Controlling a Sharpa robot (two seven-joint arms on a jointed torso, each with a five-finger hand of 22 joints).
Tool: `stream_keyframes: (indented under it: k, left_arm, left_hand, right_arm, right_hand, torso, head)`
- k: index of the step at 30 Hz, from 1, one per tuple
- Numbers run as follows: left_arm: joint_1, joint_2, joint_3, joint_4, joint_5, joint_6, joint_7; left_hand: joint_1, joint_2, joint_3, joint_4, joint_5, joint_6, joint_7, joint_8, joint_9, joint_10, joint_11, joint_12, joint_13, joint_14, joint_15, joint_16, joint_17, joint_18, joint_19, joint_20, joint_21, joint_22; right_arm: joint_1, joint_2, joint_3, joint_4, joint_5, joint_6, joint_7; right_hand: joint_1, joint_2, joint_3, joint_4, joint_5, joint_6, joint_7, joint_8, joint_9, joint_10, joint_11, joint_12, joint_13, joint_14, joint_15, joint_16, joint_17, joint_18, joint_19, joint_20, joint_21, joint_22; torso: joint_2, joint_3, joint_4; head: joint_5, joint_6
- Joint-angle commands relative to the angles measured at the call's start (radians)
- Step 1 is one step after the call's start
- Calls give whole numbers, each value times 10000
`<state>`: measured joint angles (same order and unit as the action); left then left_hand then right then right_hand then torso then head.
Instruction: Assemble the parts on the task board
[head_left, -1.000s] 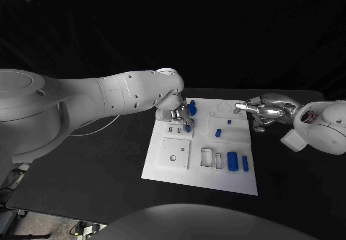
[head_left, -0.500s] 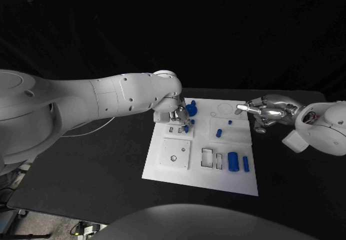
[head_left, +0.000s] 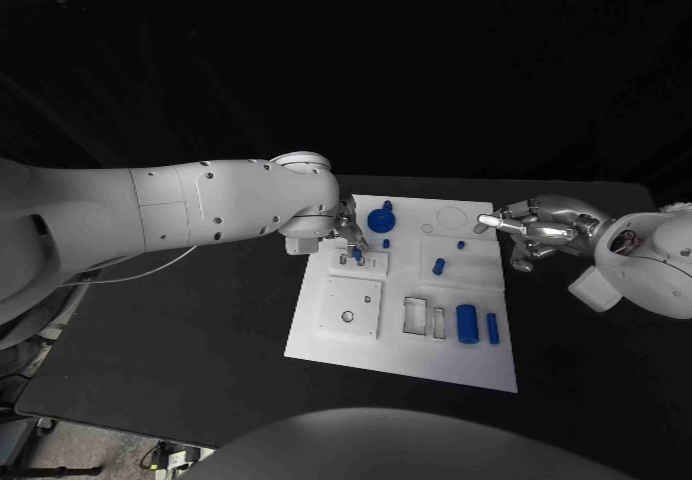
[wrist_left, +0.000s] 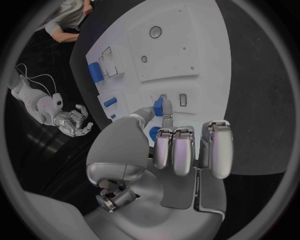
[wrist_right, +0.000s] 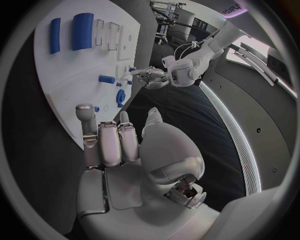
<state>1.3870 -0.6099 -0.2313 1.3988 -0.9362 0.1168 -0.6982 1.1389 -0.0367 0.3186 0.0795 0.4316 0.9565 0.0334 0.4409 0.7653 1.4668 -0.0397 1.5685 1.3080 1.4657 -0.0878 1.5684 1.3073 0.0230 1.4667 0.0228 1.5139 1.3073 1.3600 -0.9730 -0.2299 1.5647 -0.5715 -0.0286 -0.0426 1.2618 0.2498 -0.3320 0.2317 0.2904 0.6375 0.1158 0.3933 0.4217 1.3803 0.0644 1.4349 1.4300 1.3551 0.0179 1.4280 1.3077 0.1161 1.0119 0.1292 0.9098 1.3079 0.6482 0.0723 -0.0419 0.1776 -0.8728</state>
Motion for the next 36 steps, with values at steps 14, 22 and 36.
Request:
stream_keyframes:
  k: [14,22,36]
  left_arm:
    - [-234,-300,3,774,-1995,-1721,-1398]
    - [-302,-208,3,713,-1838,-1609,-1415]
    - [-374,-201,2,783,-1548,-1404,-1439]
  left_hand:
    - [-275,6,34,365,-77,-102,-43,-2,86,1040,-46,23,2628,1051,-62,24,2635,10,448,-30,-61,1813]
    - [-295,3,43,414,-79,-94,-44,-10,93,1040,-46,23,2628,1051,-63,24,2635,11,447,-31,-65,1811]
    - [-333,13,66,506,-71,-86,-41,-30,101,1040,-45,23,2628,1051,-65,24,2635,14,440,-32,-77,1800]
  right_arm:
    - [-220,-63,-4,12,-12,-596,1031]
    - [-228,-121,-4,29,-14,-663,1093]
    - [-231,-107,-4,12,-14,-672,1088]
  right_hand:
    - [242,58,32,-93,96,-339,8,-169,-55,-676,-102,-300,-771,-459,56,-262,659,267,-539,65,-518,684]
    - [257,58,36,-98,107,-373,14,-180,-58,-729,-96,-329,-809,-509,62,-290,628,278,-598,70,-580,669]
    - [265,68,42,-93,123,-392,25,-181,-57,-820,-87,-382,-876,-599,71,-342,568,293,-684,78,-669,647]
  torso:
    - [8,11,-17]
    - [6,12,-17]
    - [-1,12,-14]
  head:
    - [107,2]
    - [79,2]
    - [83,2]
